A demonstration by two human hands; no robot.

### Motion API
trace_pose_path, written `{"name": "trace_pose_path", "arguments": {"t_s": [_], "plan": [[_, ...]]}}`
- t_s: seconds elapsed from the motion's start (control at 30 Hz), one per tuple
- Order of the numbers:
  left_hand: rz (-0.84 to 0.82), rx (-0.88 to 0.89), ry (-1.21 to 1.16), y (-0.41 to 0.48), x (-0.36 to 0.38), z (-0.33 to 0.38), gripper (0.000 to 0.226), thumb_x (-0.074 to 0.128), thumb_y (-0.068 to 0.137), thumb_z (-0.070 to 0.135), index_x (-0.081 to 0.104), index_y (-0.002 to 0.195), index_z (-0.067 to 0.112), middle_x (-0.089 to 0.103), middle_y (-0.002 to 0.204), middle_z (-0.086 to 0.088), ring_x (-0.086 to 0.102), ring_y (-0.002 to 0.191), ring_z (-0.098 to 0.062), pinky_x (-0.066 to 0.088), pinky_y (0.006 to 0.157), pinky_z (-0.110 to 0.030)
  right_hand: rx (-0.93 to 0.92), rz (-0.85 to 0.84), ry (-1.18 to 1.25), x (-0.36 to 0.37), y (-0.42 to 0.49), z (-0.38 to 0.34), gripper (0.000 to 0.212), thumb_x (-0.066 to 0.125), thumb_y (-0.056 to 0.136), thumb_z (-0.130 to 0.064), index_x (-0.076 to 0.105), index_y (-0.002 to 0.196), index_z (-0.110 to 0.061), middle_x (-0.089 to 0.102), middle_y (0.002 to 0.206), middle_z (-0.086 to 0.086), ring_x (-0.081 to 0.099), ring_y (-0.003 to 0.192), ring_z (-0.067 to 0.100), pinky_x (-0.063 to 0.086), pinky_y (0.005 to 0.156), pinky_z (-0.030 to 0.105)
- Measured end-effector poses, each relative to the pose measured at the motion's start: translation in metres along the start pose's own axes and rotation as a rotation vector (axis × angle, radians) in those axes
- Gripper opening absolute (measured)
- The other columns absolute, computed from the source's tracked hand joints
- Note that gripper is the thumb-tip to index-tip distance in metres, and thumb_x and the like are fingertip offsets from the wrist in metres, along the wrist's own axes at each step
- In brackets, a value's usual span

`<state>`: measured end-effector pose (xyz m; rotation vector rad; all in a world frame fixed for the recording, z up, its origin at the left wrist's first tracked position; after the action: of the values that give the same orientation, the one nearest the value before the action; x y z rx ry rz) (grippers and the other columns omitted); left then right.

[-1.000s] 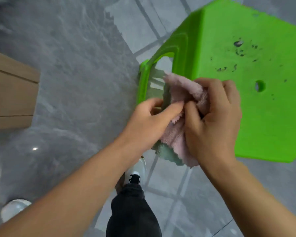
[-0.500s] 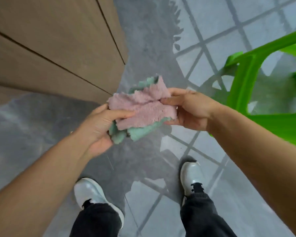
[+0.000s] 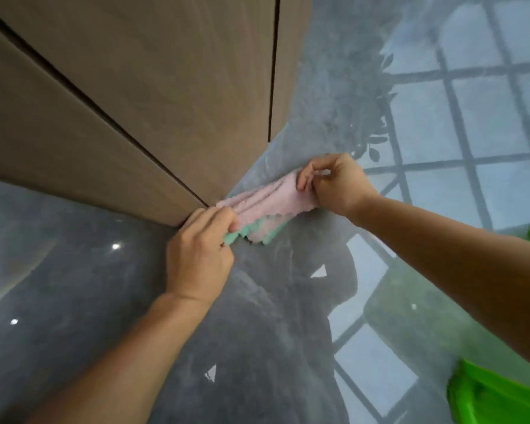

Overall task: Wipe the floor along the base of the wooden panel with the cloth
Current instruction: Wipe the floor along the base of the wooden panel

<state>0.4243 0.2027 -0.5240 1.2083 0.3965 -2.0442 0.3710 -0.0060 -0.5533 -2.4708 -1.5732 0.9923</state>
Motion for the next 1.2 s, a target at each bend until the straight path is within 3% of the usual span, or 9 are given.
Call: {"name": "trace_pose_path", "arguments": {"t_s": [0.13, 0.27, 0.37, 0.47, 0.6, 0.77, 0.9, 1.03, 1.2], "plan": [[-0.173, -0.108, 0.217, -0.009, 0.028, -0.002, 0.026, 0.046, 0.064, 0.0, 0.061, 0.079, 0.014, 0.062, 0.087, -0.008, 0.055, 0.081, -0.035, 0.046, 0.058, -0.044, -0.471, -0.039, -0.537, -0.001, 0.01, -0.019, 0.036, 0.057, 0.077, 0.014, 0.077, 0.097, -0.008, 0.052, 0.13, 0.027, 0.055, 0.108, 0.039, 0.044, 0.091, 0.034], [-0.316, -0.094, 0.353, -0.029, 0.035, 0.003, 0.046, 0.062, 0.064, 0.003, 0.062, 0.106, 0.021, 0.058, 0.125, -0.011, 0.051, 0.105, -0.039, 0.05, 0.083, -0.047, -0.473, 0.17, -0.688, -0.002, -0.024, -0.031, 0.054, 0.047, 0.081, -0.005, 0.057, 0.132, -0.016, 0.041, 0.144, 0.027, 0.036, 0.129, 0.047, 0.043, 0.102, 0.051], [-0.28, -0.121, 0.266, -0.052, 0.035, -0.01, 0.064, 0.07, 0.068, 0.02, 0.052, 0.129, 0.027, 0.044, 0.142, -0.014, 0.046, 0.118, -0.039, 0.047, 0.095, -0.05, -0.45, -0.009, -0.656, 0.064, -0.051, -0.024, 0.065, 0.048, 0.09, -0.04, 0.032, 0.15, -0.02, 0.022, 0.156, 0.03, 0.013, 0.146, 0.047, 0.019, 0.117, 0.053], [-0.287, -0.377, 0.326, -0.082, 0.039, -0.038, 0.083, 0.061, 0.074, 0.061, 0.036, 0.143, 0.021, 0.028, 0.156, -0.021, 0.032, 0.136, -0.048, 0.032, 0.107, -0.065, -0.412, -0.133, -0.834, 0.086, -0.042, 0.015, 0.084, 0.033, 0.09, -0.069, 0.006, 0.156, -0.023, -0.004, 0.163, 0.022, -0.011, 0.149, 0.039, 0.0, 0.121, 0.055], [-0.423, -0.523, 0.393, -0.108, 0.045, -0.065, 0.106, 0.014, 0.071, 0.087, -0.005, 0.154, 0.025, -0.006, 0.165, -0.019, -0.005, 0.147, -0.051, 0.006, 0.112, -0.074, -0.362, -0.071, -1.107, 0.019, 0.012, 0.035, 0.087, 0.023, 0.088, -0.076, 0.0, 0.155, -0.026, -0.002, 0.165, 0.013, -0.006, 0.152, 0.029, 0.008, 0.118, 0.062], [-0.487, -0.557, 0.305, -0.107, 0.058, -0.07, 0.12, 0.006, 0.051, 0.1, -0.044, 0.136, 0.031, -0.055, 0.144, -0.009, -0.044, 0.135, -0.043, -0.012, 0.112, -0.071, -0.009, 0.01, -0.926, 0.028, 0.02, -0.002, 0.101, 0.022, 0.078, -0.085, 0.028, 0.151, -0.016, -0.002, 0.16, 0.032, -0.005, 0.147, 0.048, -0.005, 0.118, 0.061], [-0.485, -0.585, 0.286, -0.112, 0.055, -0.068, 0.123, 0.014, 0.051, 0.098, -0.033, 0.144, 0.033, -0.051, 0.149, -0.008, -0.045, 0.135, -0.042, -0.009, 0.112, -0.072, -0.293, -0.264, -0.872, 0.144, -0.064, -0.033, 0.107, 0.013, 0.069, -0.092, 0.005, 0.154, -0.029, -0.016, 0.156, 0.036, -0.018, 0.14, 0.058, -0.012, 0.11, 0.07], [-0.371, -0.733, 0.301, -0.131, 0.05, -0.063, 0.124, 0.016, 0.054, 0.099, -0.016, 0.152, 0.029, -0.022, 0.163, -0.012, -0.025, 0.141, -0.055, -0.005, 0.105, -0.08, -0.587, -0.311, -1.067, 0.117, -0.043, -0.008, 0.076, 0.019, 0.08, -0.084, 0.002, 0.148, -0.055, -0.013, 0.162, 0.025, -0.013, 0.146, 0.049, 0.001, 0.109, 0.076], [-0.322, -0.76, 0.277, -0.137, 0.056, -0.067, 0.124, 0.016, 0.054, 0.1, -0.016, 0.152, 0.031, -0.022, 0.163, -0.01, -0.024, 0.141, -0.055, -0.004, 0.104, -0.082, 0.018, 0.035, -1.044, -0.031, 0.057, 0.033, 0.077, 0.015, 0.071, -0.088, 0.003, 0.143, -0.063, -0.01, 0.164, 0.016, -0.011, 0.149, 0.039, 0.001, 0.111, 0.074]]}}
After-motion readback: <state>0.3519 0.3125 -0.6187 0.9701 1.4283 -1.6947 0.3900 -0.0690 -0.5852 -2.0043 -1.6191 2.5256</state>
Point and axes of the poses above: each hand's wrist, its own y-axis towards the middle knuckle, its own x-axis out of the palm, z = x × y, the point moved 7 cm from there along y, towards the middle knuckle
